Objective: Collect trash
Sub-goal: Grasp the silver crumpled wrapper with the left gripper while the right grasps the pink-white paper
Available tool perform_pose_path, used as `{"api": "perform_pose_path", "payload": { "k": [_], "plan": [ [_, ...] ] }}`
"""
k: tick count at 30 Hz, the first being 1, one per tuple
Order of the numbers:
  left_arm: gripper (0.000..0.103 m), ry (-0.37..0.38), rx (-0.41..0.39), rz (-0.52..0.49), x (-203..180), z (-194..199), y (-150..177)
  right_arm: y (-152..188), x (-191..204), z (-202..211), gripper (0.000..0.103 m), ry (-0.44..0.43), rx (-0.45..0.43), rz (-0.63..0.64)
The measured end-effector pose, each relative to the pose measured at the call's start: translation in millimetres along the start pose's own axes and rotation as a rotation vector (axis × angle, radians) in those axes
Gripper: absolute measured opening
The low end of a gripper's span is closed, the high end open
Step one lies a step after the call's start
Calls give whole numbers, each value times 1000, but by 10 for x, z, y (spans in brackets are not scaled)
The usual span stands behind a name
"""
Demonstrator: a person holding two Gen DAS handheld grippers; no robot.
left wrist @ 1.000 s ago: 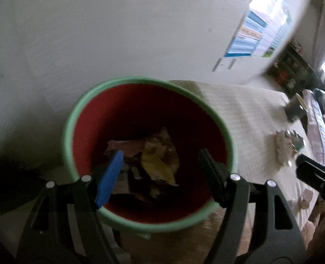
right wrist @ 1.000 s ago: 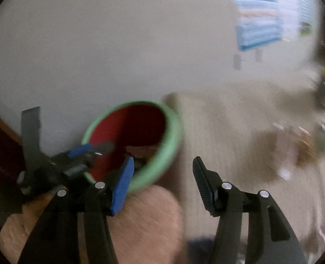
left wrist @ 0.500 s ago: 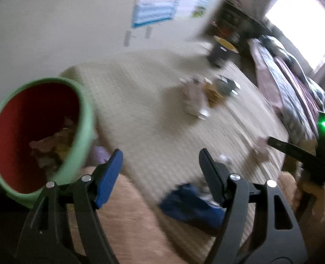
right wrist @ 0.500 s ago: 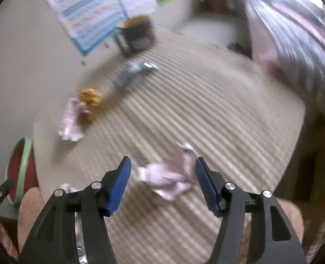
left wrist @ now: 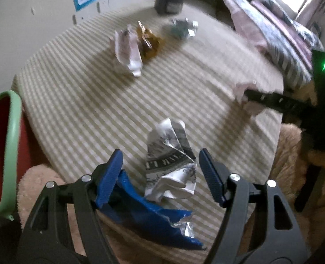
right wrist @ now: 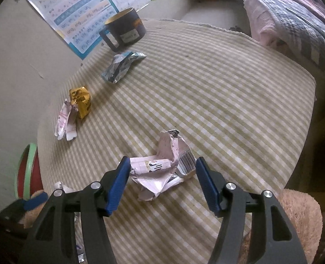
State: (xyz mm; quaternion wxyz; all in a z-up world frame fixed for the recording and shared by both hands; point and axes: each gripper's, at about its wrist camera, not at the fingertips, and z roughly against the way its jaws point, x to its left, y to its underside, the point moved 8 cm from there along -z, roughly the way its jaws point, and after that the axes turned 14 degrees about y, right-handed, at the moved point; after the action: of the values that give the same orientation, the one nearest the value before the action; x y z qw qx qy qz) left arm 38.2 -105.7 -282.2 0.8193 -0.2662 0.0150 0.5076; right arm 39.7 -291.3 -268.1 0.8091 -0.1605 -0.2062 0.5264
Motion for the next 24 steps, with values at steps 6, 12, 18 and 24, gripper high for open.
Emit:
{"api": "perform_pose_path", "payload": {
  "k": [6,12,18,24],
  "plan": [
    [61,7,69,17,17,-284,62,-44,-71,69,65,-18,-11,-42],
    [53,14,18,21,3,-187,4,-78,-168,108,67,-25,-14,-82],
    [53,-16,-93,-3,4,183,-130,-5,-132,-50,67,-11,44,-65],
    [54,-26,-154,-4,9,366,-259,45,-25,-93,48,1,45,-4]
  ]
}}
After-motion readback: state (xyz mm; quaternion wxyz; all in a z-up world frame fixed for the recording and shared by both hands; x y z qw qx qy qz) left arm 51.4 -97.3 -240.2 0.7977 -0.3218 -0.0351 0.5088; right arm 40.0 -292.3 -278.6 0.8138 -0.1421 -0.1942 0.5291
